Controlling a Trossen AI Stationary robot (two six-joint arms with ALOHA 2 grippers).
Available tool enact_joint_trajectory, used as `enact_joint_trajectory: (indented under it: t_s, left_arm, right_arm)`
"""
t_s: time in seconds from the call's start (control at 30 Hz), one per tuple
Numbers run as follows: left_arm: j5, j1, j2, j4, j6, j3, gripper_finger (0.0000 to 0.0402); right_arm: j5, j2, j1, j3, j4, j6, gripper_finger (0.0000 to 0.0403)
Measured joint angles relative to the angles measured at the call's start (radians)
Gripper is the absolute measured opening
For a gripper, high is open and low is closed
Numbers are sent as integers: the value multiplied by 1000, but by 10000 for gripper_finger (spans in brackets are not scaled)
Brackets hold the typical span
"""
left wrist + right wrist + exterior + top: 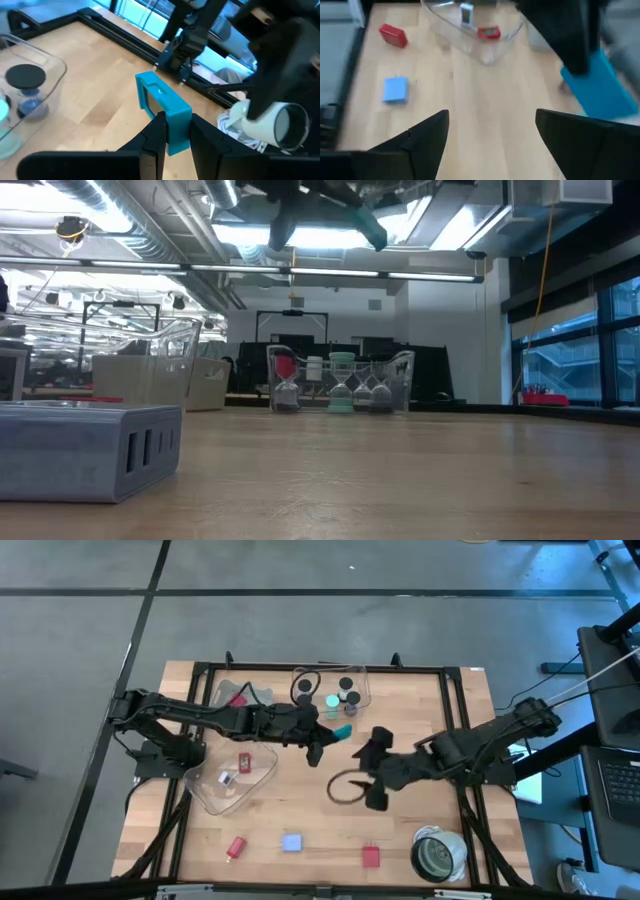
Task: Pick & Place Office items
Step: Put the blue digital clock into the bottom transparent bin
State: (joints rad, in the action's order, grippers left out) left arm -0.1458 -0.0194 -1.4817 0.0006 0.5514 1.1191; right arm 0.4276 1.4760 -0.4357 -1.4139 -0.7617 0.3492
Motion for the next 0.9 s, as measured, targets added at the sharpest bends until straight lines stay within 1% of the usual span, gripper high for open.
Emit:
enact_joint_trajectory:
  t_s: [0.1, 0.2, 0.23, 0.3, 0.37, 0.47, 0.57, 0.63, 0.7, 0.8, 0.9]
  left_arm:
    - [81, 18, 8, -49, 26, 0, 65]
    - [163, 21, 30, -152, 62, 1, 66]
    - [178, 14, 45, -217, 65, 1, 65]
    - [182, -11, 68, -297, 85, 0, 65]
    - [164, -44, 103, -409, 125, 0, 65]
    - [120, -98, 161, -518, 189, 0, 65]
    - [51, -160, 229, -659, 268, 0, 65]
    - [0, -208, 267, -785, 331, 1, 65]
    - [-46, -257, 290, -914, 415, 0, 64]
    - [-118, -337, 299, -1109, 586, 0, 64]
    - [-170, -407, 289, -1242, 716, 0, 64]
  right_arm:
    - [-53, -30, -1, 0, -62, 93, 294]
    - [-58, -36, -18, 0, -142, 153, 288]
    - [-58, -36, -26, 0, -166, 166, 286]
    - [-56, -36, -41, 0, -210, 185, 284]
    - [-43, -30, -51, 0, -232, 201, 281]
    - [-8, -27, -66, 1, -250, 215, 280]
    - [-1, -27, -75, 1, -244, 216, 279]
    - [-1, -26, -75, 1, -242, 219, 279]
    - [-1, -26, -75, 1, -242, 233, 279]
    - [2, -26, -75, 1, -242, 245, 279]
    - [2, -26, -75, 1, -242, 247, 279]
